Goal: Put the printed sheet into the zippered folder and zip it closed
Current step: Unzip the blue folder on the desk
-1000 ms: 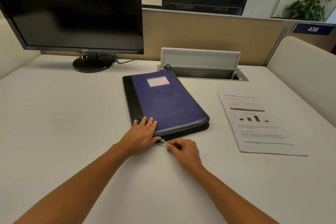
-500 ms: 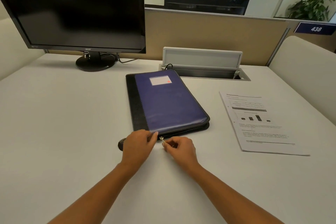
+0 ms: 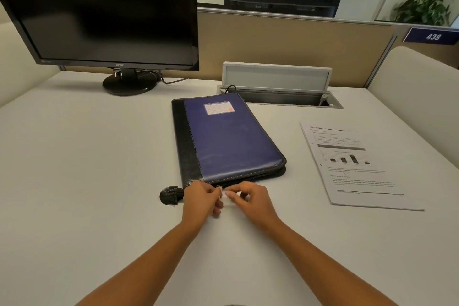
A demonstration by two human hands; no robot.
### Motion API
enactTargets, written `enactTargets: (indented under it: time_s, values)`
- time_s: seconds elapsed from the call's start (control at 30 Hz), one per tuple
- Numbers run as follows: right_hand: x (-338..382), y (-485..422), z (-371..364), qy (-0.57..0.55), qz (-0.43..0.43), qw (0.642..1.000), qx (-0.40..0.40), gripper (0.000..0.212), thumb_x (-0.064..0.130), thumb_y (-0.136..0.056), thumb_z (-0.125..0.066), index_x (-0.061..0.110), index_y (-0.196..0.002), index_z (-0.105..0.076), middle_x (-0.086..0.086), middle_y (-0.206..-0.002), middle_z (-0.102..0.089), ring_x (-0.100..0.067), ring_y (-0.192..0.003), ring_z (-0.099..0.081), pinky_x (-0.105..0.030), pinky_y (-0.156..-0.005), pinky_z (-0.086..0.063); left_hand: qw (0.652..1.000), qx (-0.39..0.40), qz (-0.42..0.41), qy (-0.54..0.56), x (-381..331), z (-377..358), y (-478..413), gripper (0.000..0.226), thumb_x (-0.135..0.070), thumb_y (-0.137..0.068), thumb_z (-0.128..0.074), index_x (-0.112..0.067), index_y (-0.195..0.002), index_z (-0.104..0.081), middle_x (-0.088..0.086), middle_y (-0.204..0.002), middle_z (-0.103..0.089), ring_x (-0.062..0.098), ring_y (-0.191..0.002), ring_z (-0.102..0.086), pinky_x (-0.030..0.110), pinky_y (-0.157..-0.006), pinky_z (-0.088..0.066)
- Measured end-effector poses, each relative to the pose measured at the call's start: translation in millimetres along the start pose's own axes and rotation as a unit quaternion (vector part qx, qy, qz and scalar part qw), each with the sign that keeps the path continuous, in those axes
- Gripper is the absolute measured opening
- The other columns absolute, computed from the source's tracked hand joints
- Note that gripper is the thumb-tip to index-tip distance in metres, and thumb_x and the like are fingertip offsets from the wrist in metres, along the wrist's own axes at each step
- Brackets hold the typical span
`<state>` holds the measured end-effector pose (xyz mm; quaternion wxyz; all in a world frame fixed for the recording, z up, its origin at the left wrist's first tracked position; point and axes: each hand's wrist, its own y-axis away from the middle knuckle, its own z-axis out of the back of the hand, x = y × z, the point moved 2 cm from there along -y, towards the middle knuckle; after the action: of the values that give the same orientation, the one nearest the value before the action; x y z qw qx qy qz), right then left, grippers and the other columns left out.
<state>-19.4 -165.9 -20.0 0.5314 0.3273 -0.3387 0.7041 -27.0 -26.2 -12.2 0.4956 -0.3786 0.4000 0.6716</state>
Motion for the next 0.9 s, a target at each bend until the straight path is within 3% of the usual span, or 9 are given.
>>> enactTargets:
  time_s: [0.1,0.17,0.23,0.33,0.53,0.7,0.9]
  values:
    - [-7.6,-8.5,21.4,0.089,0.045,0.984,-0.150,0.010,0.022,-0.082,-0.067,0.018,-0.090,-0.070,0.003,-0.088,-0.068,-0.011,-0.078,-0.057,-0.020,-0.068,-0.043,0.999,-0.015,-0.012,-0.030,2.2,1.6,1.7,0.026,-0.013,-0.088,-0.058,-0.006,-0.063,-0.061,0.003,-0.049,-0.059,0.004,-0.029,-0.051,0.012,-0.033,-0.040]
    - [-11.7,-15.4,33.9,0.164,0.093,0.962,-0.198,0.016,0.019,-0.080,-0.068,0.014,-0.096,-0.069,-0.003,-0.101,-0.068,-0.020,-0.095,-0.058,-0.030,-0.079,-0.048,0.997,-0.025,-0.030,-0.067,3.2,5.9,2.0,0.023,-0.014,-0.088,-0.059,-0.006,-0.066,-0.060,0.002,-0.050,-0.059,0.001,-0.030,-0.052,0.010,-0.036,-0.042]
    - [-20.8,-23.8,40.3,0.235,0.095,0.956,-0.147,0.027,0.026,-0.083,-0.065,0.016,-0.108,-0.066,-0.005,-0.123,-0.062,-0.026,-0.118,-0.051,-0.043,-0.095,-0.042,0.994,-0.034,-0.045,-0.092,5.0,12.7,1.9,0.023,-0.014,-0.087,-0.059,-0.007,-0.066,-0.060,0.001,-0.049,-0.058,0.003,-0.032,-0.053,0.010,-0.040,-0.045]
    - [-36.5,-29.1,41.7,0.296,0.041,0.953,-0.047,0.044,0.047,-0.088,-0.050,0.031,-0.129,-0.049,0.006,-0.144,-0.042,-0.013,-0.137,-0.030,-0.046,-0.112,-0.015,0.990,-0.047,-0.059,-0.115,8.4,24.4,0.9,0.024,-0.016,-0.087,-0.059,-0.008,-0.064,-0.059,0.004,-0.050,-0.060,0.010,-0.039,-0.056,0.018,-0.047,-0.049]
    - [-37.0,-33.0,34.5,0.346,0.048,0.936,-0.054,0.049,0.057,-0.086,-0.044,0.034,-0.130,-0.047,0.010,-0.142,-0.045,-0.010,-0.135,-0.034,-0.041,-0.112,-0.017,0.979,-0.060,-0.089,-0.172,11.0,40.4,-0.6,0.026,-0.017,-0.087,-0.060,-0.011,-0.062,-0.055,0.003,-0.047,-0.057,0.007,-0.037,-0.052,0.018,-0.051,-0.047]
    - [-36.9,-29.6,31.9,0.346,0.059,0.932,-0.093,0.048,0.055,-0.084,-0.049,0.029,-0.124,-0.055,0.006,-0.134,-0.054,-0.013,-0.129,-0.044,-0.042,-0.109,-0.025,0.972,-0.068,-0.104,-0.200,11.7,44.7,1.3,0.021,-0.018,-0.087,-0.059,-0.007,-0.069,-0.059,0.008,-0.055,-0.061,0.015,-0.042,-0.056,0.027,-0.062,-0.054]
    - [-35.8,-26.5,29.8,0.344,0.059,0.930,-0.115,0.046,0.052,-0.084,-0.053,0.025,-0.120,-0.059,0.004,-0.129,-0.059,-0.015,-0.125,-0.049,-0.043,-0.106,-0.028,0.967,-0.075,-0.123,-0.212,13.0,44.4,3.7,0.021,-0.017,-0.087,-0.059,-0.007,-0.069,-0.059,0.002,-0.052,-0.056,0.009,-0.040,-0.052,0.025,-0.061,-0.052]
